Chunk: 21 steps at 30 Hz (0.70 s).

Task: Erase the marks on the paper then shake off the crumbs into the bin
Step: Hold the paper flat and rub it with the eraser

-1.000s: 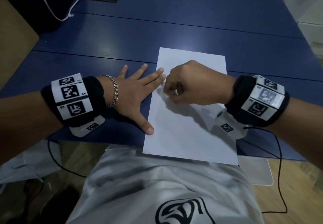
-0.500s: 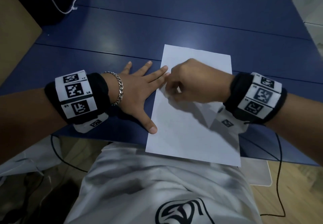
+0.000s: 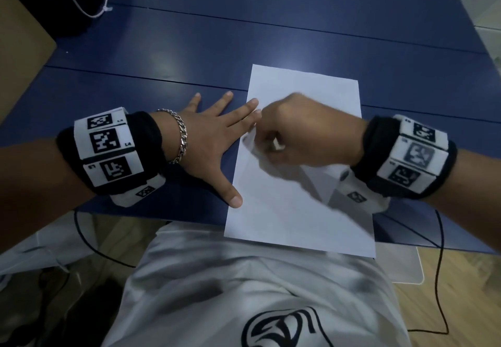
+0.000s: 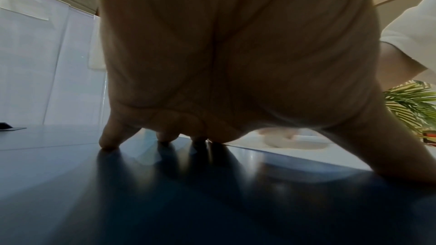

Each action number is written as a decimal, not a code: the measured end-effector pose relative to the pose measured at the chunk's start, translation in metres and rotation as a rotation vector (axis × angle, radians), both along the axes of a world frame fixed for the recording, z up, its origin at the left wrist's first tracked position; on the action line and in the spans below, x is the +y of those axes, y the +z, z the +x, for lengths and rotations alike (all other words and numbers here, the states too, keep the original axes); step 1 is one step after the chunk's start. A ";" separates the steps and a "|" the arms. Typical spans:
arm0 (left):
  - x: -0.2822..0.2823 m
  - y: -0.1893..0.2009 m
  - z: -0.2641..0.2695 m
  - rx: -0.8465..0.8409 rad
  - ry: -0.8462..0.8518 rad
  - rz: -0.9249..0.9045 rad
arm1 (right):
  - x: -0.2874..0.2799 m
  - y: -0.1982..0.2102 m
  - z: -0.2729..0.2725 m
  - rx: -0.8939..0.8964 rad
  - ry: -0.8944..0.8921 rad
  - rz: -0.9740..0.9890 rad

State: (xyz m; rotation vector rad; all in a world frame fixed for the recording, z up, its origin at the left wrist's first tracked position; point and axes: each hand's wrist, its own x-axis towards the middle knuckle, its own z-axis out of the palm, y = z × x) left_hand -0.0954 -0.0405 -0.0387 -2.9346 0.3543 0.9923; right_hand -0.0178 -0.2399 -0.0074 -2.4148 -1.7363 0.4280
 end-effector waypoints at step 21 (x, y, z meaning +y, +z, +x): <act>-0.001 0.010 -0.003 -0.008 0.019 -0.032 | -0.073 0.004 0.010 0.069 -0.249 -0.027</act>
